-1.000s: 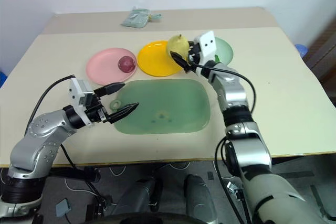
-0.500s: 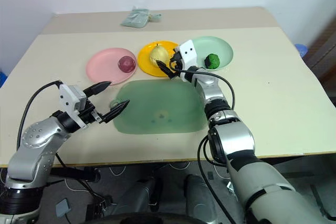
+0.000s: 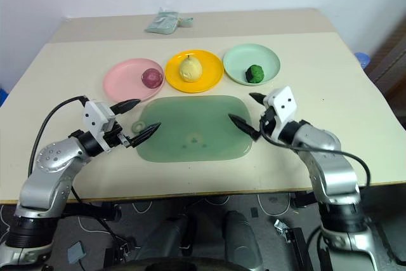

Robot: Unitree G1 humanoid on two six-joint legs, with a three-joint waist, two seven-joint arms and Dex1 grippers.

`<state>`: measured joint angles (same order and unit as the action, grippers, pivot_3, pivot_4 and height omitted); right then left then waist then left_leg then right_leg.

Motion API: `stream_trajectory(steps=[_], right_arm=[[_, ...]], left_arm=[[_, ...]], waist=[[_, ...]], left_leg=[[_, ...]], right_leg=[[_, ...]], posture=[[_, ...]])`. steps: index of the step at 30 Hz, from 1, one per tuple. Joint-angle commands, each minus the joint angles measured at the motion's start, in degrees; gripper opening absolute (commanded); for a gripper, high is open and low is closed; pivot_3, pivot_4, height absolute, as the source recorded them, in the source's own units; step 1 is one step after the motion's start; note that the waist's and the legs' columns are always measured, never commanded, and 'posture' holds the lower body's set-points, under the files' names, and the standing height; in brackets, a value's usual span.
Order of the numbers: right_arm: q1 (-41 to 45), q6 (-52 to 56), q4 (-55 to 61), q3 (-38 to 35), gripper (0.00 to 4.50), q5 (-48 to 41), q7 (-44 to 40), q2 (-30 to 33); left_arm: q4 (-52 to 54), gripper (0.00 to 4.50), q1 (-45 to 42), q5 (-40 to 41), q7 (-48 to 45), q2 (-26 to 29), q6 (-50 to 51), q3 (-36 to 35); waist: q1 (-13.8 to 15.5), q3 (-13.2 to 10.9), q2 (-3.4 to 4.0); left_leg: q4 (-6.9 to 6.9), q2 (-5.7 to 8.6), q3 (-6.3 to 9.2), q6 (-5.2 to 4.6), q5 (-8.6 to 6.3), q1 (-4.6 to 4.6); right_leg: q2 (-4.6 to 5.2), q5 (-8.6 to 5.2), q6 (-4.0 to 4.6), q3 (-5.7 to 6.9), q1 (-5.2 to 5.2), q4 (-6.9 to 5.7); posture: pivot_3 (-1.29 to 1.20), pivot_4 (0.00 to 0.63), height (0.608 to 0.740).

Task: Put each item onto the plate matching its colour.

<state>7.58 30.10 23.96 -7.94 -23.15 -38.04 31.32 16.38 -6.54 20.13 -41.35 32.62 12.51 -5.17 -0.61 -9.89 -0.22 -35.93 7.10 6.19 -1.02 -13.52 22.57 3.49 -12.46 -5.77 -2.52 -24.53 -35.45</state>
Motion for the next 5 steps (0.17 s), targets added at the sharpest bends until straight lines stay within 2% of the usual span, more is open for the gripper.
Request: stream_trajectory(steps=[1, 5], right_arm=[[-6.4, 4.5, 9.4, -4.4, 4.48, -2.9, 2.4, 1.7], [-11.4, 6.0, 12.1, -7.0, 4.48, -3.9, 3.3, 2.4]], left_arm=[[1.4, 4.5, -0.2, -0.3, 0.0, 0.7, 0.0, -0.4], [1.0, 4.5, -0.7, 0.2, -0.7, 0.6, 0.1, -0.2]], waist=[[0.2, 0.0, -0.01], [0.7, 0.0, -0.05]], left_leg=[[-0.03, 0.0, 0.0, -0.01, 0.0, 0.0], [-0.11, 0.01, -0.02, -0.03, -0.04, 0.03]], right_leg=[[0.01, 0.0, 0.0, 0.01, 0.03, 0.03], [0.02, 0.0, -0.01, 0.03, 0.09, 0.14]], posture=[[0.0, 0.15, 0.74], [0.0, 0.15, 0.74]])
